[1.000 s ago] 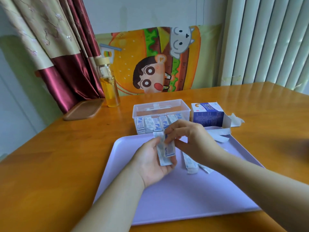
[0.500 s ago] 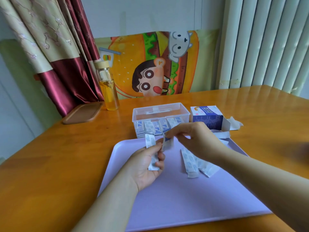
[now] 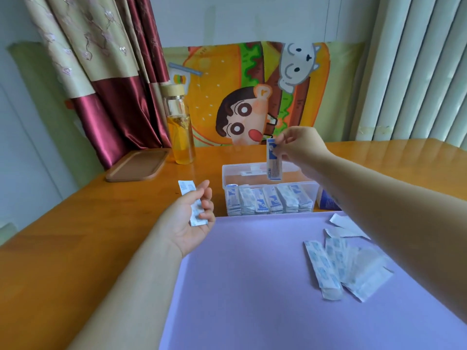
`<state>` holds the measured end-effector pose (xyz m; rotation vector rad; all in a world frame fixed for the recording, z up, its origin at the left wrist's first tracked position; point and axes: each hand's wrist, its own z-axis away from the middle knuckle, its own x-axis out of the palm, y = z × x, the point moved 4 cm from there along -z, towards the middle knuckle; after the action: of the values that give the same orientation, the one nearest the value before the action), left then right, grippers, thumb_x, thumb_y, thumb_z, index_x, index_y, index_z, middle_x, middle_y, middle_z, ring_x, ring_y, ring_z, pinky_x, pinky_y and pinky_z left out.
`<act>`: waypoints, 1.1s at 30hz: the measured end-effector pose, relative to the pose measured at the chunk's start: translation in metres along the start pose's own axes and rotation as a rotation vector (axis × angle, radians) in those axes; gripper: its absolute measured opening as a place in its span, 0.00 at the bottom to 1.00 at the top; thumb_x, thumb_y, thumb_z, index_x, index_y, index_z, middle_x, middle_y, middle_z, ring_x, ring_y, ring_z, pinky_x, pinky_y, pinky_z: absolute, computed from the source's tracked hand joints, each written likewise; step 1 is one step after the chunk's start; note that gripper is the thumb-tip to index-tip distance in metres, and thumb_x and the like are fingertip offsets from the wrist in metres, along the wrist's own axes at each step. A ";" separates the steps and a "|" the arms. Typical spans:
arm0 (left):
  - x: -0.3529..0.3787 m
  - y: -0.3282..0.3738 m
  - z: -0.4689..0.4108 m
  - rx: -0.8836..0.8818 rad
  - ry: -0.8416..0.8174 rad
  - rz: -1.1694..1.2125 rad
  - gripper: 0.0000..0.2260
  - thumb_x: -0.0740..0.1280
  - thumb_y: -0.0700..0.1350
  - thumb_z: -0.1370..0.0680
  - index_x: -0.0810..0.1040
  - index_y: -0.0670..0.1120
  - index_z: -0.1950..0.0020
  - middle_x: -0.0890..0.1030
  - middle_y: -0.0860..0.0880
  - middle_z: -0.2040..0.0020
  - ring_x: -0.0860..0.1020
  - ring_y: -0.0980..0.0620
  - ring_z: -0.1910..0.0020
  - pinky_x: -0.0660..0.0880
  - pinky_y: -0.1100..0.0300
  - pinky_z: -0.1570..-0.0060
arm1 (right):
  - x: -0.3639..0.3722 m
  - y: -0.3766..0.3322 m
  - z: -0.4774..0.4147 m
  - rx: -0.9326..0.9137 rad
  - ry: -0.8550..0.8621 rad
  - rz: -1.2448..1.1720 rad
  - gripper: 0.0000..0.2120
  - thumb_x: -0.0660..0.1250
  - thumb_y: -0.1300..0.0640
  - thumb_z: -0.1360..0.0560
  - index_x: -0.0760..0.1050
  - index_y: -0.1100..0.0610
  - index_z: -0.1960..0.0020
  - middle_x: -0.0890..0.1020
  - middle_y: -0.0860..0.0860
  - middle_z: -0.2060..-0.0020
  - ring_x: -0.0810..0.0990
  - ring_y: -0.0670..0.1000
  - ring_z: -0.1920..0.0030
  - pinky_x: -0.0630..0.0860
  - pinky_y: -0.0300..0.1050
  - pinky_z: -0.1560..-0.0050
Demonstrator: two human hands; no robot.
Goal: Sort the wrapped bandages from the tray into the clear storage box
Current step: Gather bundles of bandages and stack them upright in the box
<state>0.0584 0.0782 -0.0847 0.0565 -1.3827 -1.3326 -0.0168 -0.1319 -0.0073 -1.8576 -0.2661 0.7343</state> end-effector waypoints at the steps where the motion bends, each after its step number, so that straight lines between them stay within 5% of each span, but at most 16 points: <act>1: -0.001 0.000 -0.001 -0.007 -0.002 -0.007 0.09 0.61 0.41 0.20 0.76 0.45 0.42 0.75 0.50 0.62 0.68 0.59 0.71 0.62 0.71 0.79 | 0.005 0.004 -0.007 0.029 -0.015 0.004 0.14 0.66 0.72 0.28 0.72 0.56 0.67 0.79 0.54 0.58 0.80 0.57 0.50 0.81 0.53 0.52; 7: 0.000 0.000 -0.005 -0.030 -0.053 -0.061 0.08 0.62 0.41 0.21 0.77 0.44 0.44 0.76 0.50 0.62 0.69 0.59 0.73 0.61 0.71 0.78 | 0.036 0.025 -0.032 0.213 -0.112 0.167 0.10 0.64 0.69 0.25 0.75 0.59 0.63 0.80 0.57 0.56 0.79 0.53 0.55 0.76 0.40 0.67; 10: 0.000 -0.002 -0.004 -0.046 -0.061 -0.059 0.08 0.62 0.41 0.21 0.77 0.44 0.44 0.77 0.50 0.63 0.69 0.59 0.73 0.62 0.71 0.78 | 0.043 0.031 -0.031 0.268 -0.186 0.291 0.05 0.65 0.67 0.26 0.79 0.61 0.54 0.78 0.54 0.62 0.74 0.50 0.63 0.73 0.37 0.67; 13: 0.000 0.001 -0.003 -0.043 -0.058 -0.044 0.07 0.63 0.41 0.21 0.77 0.44 0.45 0.77 0.49 0.63 0.70 0.58 0.73 0.62 0.71 0.78 | 0.045 0.037 -0.037 0.313 -0.206 0.321 0.10 0.65 0.67 0.27 0.79 0.65 0.47 0.76 0.56 0.62 0.72 0.51 0.64 0.71 0.39 0.67; 17: 0.000 0.001 -0.002 -0.048 -0.058 -0.029 0.07 0.63 0.41 0.21 0.78 0.44 0.45 0.77 0.49 0.63 0.70 0.58 0.73 0.62 0.71 0.78 | 0.048 0.039 -0.043 0.348 -0.230 0.391 0.03 0.62 0.68 0.29 0.73 0.64 0.56 0.71 0.56 0.66 0.68 0.50 0.69 0.66 0.39 0.71; 21: 0.001 -0.002 -0.002 -0.065 -0.067 -0.016 0.07 0.63 0.40 0.21 0.78 0.44 0.45 0.77 0.49 0.64 0.70 0.58 0.73 0.62 0.71 0.79 | 0.059 0.049 -0.041 0.347 -0.355 0.586 0.05 0.62 0.68 0.30 0.69 0.61 0.63 0.70 0.55 0.65 0.69 0.52 0.66 0.65 0.40 0.64; 23: 0.000 -0.002 -0.003 -0.069 -0.067 -0.015 0.07 0.63 0.40 0.21 0.78 0.44 0.45 0.77 0.49 0.64 0.70 0.58 0.73 0.62 0.71 0.79 | 0.062 0.049 -0.039 0.307 -0.396 0.738 0.01 0.63 0.64 0.29 0.73 0.61 0.59 0.69 0.55 0.63 0.66 0.51 0.65 0.62 0.42 0.63; 27: 0.000 -0.004 -0.003 -0.071 -0.073 -0.020 0.07 0.62 0.40 0.21 0.78 0.44 0.46 0.77 0.49 0.64 0.70 0.58 0.72 0.63 0.71 0.79 | 0.064 0.050 -0.043 0.267 -0.468 0.723 0.16 0.66 0.63 0.28 0.78 0.62 0.41 0.80 0.57 0.49 0.72 0.50 0.61 0.69 0.40 0.60; 33: -0.001 -0.005 -0.003 -0.076 -0.067 -0.017 0.08 0.62 0.40 0.21 0.78 0.44 0.45 0.77 0.49 0.63 0.70 0.58 0.72 0.63 0.71 0.79 | 0.066 0.040 -0.038 0.188 -0.466 0.691 0.15 0.66 0.66 0.27 0.77 0.63 0.41 0.74 0.50 0.67 0.71 0.45 0.70 0.68 0.35 0.74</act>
<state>0.0581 0.0748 -0.0895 -0.0274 -1.3886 -1.4114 0.0521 -0.1438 -0.0577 -1.5695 0.1678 1.6119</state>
